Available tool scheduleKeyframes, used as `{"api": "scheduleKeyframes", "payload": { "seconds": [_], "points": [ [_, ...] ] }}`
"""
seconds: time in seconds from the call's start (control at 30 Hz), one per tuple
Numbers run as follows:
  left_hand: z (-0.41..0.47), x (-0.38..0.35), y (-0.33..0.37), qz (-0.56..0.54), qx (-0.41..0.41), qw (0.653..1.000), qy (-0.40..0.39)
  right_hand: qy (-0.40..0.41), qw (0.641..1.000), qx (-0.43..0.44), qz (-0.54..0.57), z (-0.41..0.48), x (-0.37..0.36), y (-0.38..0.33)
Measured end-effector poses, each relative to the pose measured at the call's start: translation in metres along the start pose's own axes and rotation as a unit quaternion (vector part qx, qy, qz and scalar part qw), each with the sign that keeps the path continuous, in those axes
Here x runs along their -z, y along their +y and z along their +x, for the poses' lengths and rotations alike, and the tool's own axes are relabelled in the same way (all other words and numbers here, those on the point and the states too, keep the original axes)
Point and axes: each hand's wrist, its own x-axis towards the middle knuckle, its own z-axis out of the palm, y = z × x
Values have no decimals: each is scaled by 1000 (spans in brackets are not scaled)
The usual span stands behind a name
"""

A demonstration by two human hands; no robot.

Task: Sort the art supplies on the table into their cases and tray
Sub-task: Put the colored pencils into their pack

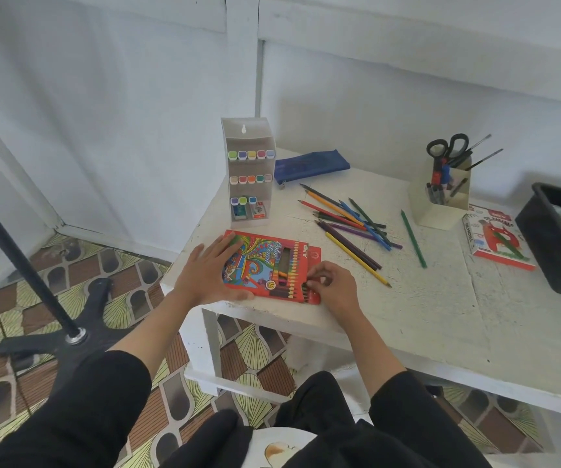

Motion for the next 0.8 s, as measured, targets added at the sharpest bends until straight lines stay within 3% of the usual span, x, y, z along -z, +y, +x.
{"api": "scheduleKeyframes", "payload": {
  "seconds": [0.4, 0.63, 0.8],
  "points": [
    [1, -2, -2, -2, -2, 1000, 7, -30, 999, 4, 38, 0, 9, -4],
    [1, -3, -3, 0, -3, 1000, 8, 115, 988, 46, -90, -2, 58, 20],
    [2, -2, -4, -5, -4, 1000, 18, 170, 970, 13, -175, 2, 98, 42]
  ]
}}
